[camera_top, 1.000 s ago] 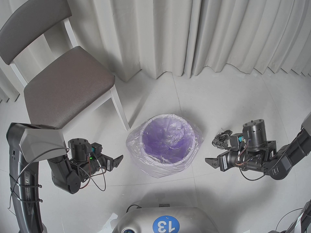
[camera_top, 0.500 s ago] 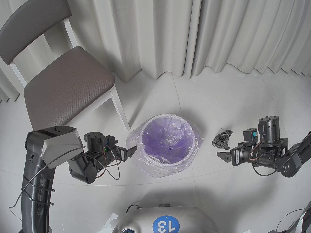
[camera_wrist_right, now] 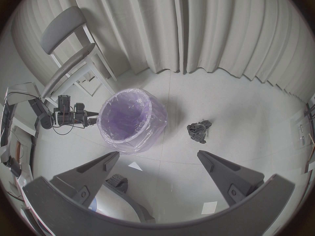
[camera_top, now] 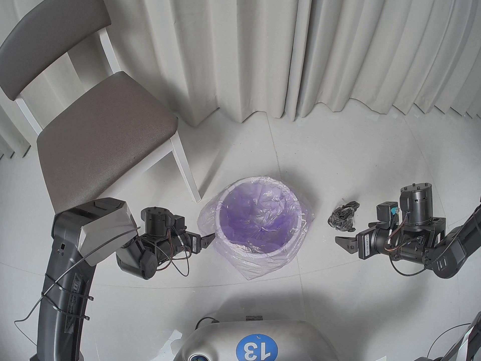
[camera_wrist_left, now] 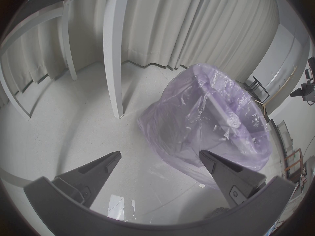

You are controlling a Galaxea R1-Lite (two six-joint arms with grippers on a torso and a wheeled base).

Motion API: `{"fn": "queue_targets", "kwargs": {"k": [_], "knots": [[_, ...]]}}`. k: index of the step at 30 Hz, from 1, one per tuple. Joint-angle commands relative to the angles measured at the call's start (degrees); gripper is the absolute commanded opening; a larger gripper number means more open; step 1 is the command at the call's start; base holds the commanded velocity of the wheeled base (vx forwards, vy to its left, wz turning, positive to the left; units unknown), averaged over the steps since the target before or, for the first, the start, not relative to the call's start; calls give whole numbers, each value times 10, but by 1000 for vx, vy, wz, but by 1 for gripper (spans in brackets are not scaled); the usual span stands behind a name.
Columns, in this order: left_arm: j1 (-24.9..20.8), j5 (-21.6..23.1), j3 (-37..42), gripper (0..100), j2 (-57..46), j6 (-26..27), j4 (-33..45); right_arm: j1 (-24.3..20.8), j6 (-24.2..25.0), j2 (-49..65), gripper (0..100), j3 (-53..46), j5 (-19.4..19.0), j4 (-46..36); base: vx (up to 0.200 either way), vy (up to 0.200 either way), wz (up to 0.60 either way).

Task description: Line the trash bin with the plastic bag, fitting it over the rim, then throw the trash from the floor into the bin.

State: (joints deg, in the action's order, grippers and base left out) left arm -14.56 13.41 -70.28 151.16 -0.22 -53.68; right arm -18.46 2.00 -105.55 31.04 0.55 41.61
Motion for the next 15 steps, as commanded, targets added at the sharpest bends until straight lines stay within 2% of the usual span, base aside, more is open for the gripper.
{"fn": "queue_targets", "kwargs": {"k": [1,5,6,8,13,15], "knots": [[1,4,-123,100,34,14,126,-4,-1,-31,100,0,1,38,0,0,0],[10,-27,-243,100,89,60,226,-4,-2,-37,100,0,1,41,0,0,0],[10,-27,-243,100,89,60,226,-4,-2,-37,100,0,1,41,0,0,0],[11,-35,-294,100,113,66,262,-4,-2,-41,100,1,1,42,0,0,0],[7,-27,-308,100,113,67,288,-1,-3,-49,100,12,-2,40,0,0,0],[6,-11,-319,100,116,73,312,-1,-4,-61,100,22,-3,40,0,0,0]]}}
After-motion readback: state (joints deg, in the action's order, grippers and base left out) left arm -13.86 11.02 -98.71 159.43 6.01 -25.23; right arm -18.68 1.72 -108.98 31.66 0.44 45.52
